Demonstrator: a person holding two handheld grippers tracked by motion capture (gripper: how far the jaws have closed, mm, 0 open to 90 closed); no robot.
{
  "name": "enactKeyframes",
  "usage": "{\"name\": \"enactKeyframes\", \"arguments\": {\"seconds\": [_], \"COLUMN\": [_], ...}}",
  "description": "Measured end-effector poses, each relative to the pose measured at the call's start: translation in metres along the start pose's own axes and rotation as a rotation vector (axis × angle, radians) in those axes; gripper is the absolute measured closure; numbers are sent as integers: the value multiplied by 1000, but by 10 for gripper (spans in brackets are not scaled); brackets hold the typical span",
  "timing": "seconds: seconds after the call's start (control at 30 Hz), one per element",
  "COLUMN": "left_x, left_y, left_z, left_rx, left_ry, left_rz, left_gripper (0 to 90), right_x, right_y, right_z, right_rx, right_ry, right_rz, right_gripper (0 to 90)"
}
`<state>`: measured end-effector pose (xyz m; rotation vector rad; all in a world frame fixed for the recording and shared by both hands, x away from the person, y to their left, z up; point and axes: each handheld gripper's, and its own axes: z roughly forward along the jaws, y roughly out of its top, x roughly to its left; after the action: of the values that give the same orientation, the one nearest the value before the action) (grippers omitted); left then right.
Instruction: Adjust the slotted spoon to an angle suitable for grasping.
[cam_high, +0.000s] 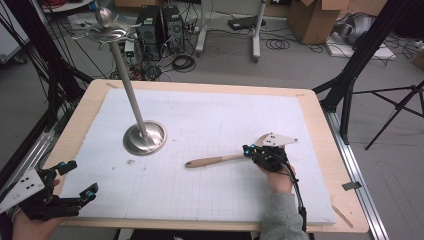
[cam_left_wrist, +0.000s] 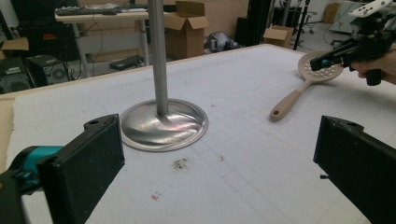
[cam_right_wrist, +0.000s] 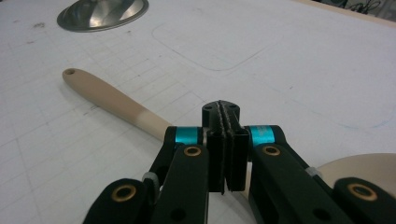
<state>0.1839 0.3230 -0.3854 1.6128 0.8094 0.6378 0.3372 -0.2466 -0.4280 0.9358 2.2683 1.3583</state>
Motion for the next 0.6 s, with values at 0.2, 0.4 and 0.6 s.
{"name": "enactKeyframes", "arguments": {"seconds": [0.2,0.4,0.6], "left_x": [-2,-2,-2], "left_y": [-2,-4,-6], "left_z": [-6,-12,-16], "left_rx": [4,3,3], "left_ry": [14,29,39], "left_rz": [-2,-8,-12], "left_gripper": [20,20,20], "right_x": [0,2,-1], "right_y": [3,5,2], "right_z": [11,25,33], "right_rx": [27,83,122], "right_ry": [-14,-32,-68], "right_rz": [12,-19,-1], "right_gripper": [895,895,895]}}
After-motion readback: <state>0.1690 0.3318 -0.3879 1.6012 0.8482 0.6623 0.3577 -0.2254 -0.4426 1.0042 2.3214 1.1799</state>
